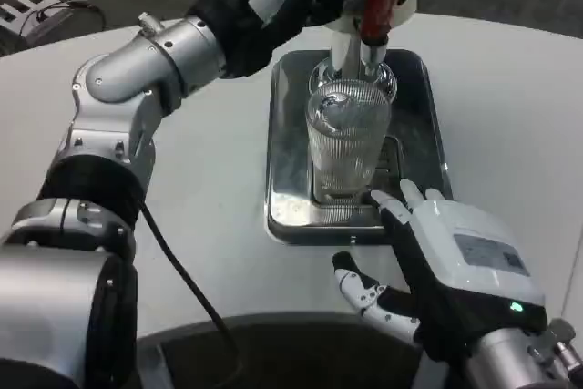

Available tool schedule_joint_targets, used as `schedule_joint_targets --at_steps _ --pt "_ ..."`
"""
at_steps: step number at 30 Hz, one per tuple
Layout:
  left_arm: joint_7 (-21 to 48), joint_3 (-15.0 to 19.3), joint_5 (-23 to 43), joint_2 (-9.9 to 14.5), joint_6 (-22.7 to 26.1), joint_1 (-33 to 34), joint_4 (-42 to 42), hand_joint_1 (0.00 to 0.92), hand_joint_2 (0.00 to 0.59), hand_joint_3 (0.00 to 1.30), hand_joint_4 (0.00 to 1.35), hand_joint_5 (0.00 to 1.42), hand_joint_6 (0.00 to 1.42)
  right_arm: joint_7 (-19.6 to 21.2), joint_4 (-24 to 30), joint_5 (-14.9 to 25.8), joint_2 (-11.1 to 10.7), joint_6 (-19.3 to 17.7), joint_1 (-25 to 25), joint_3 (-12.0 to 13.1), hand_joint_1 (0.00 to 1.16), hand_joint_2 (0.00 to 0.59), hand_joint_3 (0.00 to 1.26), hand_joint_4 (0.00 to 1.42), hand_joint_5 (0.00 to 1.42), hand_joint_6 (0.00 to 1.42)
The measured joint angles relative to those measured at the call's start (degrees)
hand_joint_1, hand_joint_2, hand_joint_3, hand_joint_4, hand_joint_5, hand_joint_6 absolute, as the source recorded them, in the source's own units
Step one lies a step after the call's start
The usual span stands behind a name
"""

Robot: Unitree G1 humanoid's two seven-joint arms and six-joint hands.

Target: Grasp the cup under the faucet to collect the drink, then remove the cup.

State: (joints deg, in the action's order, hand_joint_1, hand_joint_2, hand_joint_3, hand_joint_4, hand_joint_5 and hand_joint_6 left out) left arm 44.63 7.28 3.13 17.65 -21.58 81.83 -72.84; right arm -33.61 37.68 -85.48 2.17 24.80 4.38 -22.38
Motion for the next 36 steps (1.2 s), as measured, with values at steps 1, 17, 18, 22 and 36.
schedule_joint_targets --at_steps 1,17,18,22,36 --pt "-0.2 -0.3 -0.6 0.0 0.2 0.0 -0.1 0.000 0.130 0.21 0.16 0.29 0.29 0.0 0.1 0.2 0.0 0.0 0.0 0.0 0.25 0.459 0.15 0.00 0.00 0.00" --pt "-3.2 -5.9 -6.0 -0.5 -2.7 1.1 -0.4 0.000 0.110 0.24 0.19 0.31 0.31 0.3 1.1 5.6 0.0 2.1 -0.2 0.6 0.25 0.438 0.15 0.00 0.00 0.00" --pt "-3.3 -6.2 -6.2 -0.5 -3.1 1.1 -0.4 0.000 0.105 0.24 0.18 0.30 0.30 0.5 1.1 6.4 0.0 2.3 -0.3 0.8 0.25 0.426 0.14 0.00 0.00 0.00" --pt "-4.4 -8.2 -8.0 -0.5 -5.2 1.3 -0.4 0.000 0.104 0.24 0.17 0.29 0.28 1.8 1.1 10.7 0.1 3.5 -0.4 1.6 0.29 0.406 0.13 0.00 0.00 0.01" --pt "-9.9 -14.6 -14.5 0.0 -10.7 2.1 -0.8 0.000 0.107 0.22 0.16 0.26 0.26 9.7 4.5 25.5 0.9 6.1 -3.7 7.8 0.58 0.270 0.00 0.00 0.04 0.08"
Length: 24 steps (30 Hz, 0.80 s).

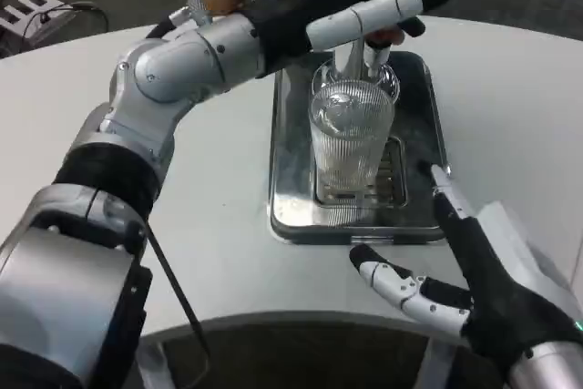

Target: Grasp the cup under the faucet to collect the drink, then remove the cup.

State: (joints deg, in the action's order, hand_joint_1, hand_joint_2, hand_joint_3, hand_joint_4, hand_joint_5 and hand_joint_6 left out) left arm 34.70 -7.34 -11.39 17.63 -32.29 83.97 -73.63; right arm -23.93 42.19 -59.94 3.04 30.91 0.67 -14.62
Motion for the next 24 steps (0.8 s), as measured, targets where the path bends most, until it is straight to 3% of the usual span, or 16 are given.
schedule_joint_targets --at_steps 11,15,24 --pt "-4.0 -3.9 -3.0 0.7 -2.3 0.5 -0.2 0.000 0.106 0.22 0.15 0.25 0.25 8.9 -7.1 8.7 0.3 -0.2 4.1 3.2 0.63 0.250 0.00 0.00 0.04 0.09" --pt "-5.3 -5.4 -4.3 1.1 -3.3 0.9 -0.2 0.000 0.101 0.22 0.15 0.25 0.25 13.3 -11.1 11.6 -0.4 -2.0 5.7 4.7 0.65 0.240 0.00 0.00 0.04 0.08" --pt "-7.2 -7.5 -5.6 1.6 -5.0 1.1 -0.3 0.000 0.062 0.21 0.14 0.24 0.25 19.2 -17.3 15.0 -1.6 -3.8 8.3 4.7 0.65 0.240 0.00 0.00 0.03 0.06"
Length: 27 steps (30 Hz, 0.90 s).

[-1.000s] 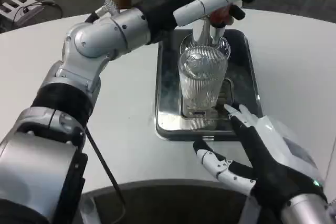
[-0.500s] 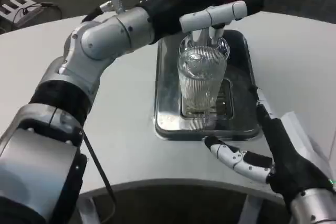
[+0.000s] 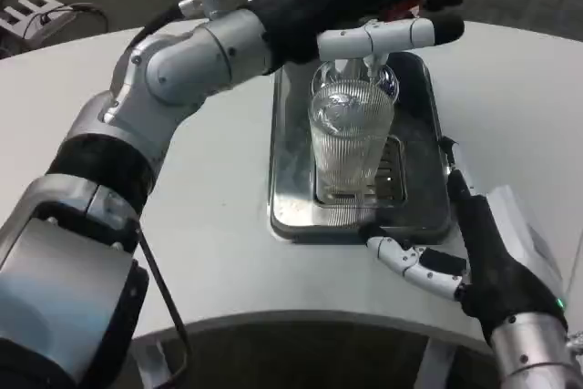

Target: Grasp the cup under the faucet to collect the drink, then remove the cup.

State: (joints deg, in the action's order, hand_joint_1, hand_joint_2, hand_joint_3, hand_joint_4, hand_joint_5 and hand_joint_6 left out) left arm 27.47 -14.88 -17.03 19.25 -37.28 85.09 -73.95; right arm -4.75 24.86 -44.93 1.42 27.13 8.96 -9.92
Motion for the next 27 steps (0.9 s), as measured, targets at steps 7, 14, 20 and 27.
schedule_joint_targets --at_steps 7,14,20,27 --pt "-1.7 -1.5 -1.8 0.3 -1.8 0.1 0.0 0.000 0.041 0.20 0.14 0.24 0.25 5.1 -6.2 2.7 -0.3 -2.1 2.8 0.4 0.66 0.229 0.00 0.00 0.02 0.06" --pt "-3.1 -2.2 -3.2 0.6 -3.1 0.1 0.0 0.000 0.025 0.20 0.14 0.23 0.25 8.1 -10.3 5.5 -0.8 -3.8 5.8 0.6 0.68 0.222 0.00 0.00 0.01 0.05" --pt "-3.4 -2.2 -3.6 0.7 -3.6 0.1 0.0 0.000 0.018 0.20 0.14 0.23 0.25 10.4 -14.8 7.6 -1.3 -5.6 8.9 0.9 0.68 0.218 0.00 0.00 0.00 0.04" --pt "-3.3 -1.8 -3.5 0.9 -3.8 0.1 0.0 0.000 0.001 0.20 0.14 0.23 0.23 12.3 -21.0 10.7 -2.0 -8.0 12.6 1.6 0.69 0.205 0.00 0.00 0.00 0.01"
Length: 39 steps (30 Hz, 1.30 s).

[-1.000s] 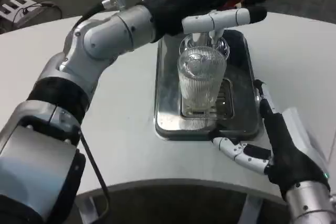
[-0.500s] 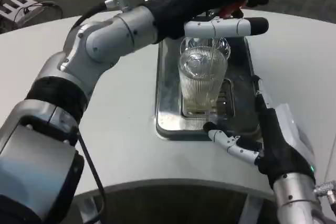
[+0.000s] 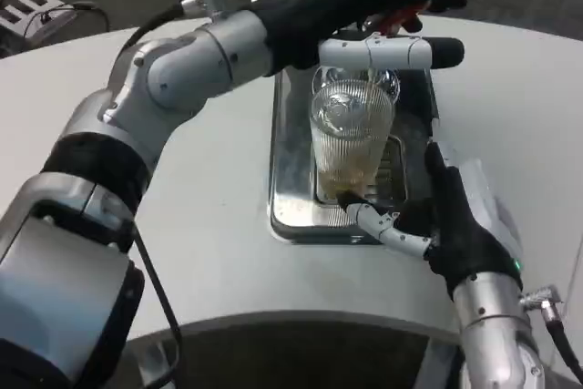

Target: Grasp the cup under the faucet to collect the drink, then remove the cup.

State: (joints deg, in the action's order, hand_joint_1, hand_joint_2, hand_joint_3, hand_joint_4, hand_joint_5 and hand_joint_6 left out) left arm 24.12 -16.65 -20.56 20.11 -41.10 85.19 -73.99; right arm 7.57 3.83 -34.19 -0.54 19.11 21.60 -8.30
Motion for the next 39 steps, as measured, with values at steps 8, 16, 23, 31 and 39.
schedule_joint_targets --at_steps 8,16,23,31,39 --pt "0.1 0.4 0.1 0.3 0.0 0.0 0.0 0.000 0.000 0.20 0.15 0.23 0.20 1.9 -7.0 3.5 -0.2 -1.9 4.9 0.4 0.69 0.201 0.00 0.00 0.00 0.00" --pt "0.1 0.8 0.1 0.3 0.0 0.0 0.0 0.000 0.000 0.20 0.16 0.23 0.20 4.0 -10.6 6.4 -0.1 -3.1 8.9 1.3 0.68 0.200 0.00 0.00 0.00 0.00" --pt "0.9 2.0 0.1 0.4 0.0 0.0 0.0 0.000 0.000 0.21 0.17 0.24 0.20 6.1 -13.6 8.9 0.3 -6.7 10.4 1.6 0.68 0.199 0.00 0.00 0.00 0.02" --pt "2.1 2.6 0.5 0.9 0.0 0.2 0.0 0.000 0.000 0.21 0.17 0.24 0.20 7.7 -20.5 12.5 1.0 -11.6 13.5 2.3 0.68 0.192 0.00 0.00 0.00 0.04" --pt "3.2 2.7 0.5 1.4 0.0 0.7 0.0 0.000 0.000 0.21 0.17 0.25 0.20 9.4 -25.3 13.1 2.2 -13.1 16.0 2.3 0.68 0.192 0.00 0.00 0.00 0.04"
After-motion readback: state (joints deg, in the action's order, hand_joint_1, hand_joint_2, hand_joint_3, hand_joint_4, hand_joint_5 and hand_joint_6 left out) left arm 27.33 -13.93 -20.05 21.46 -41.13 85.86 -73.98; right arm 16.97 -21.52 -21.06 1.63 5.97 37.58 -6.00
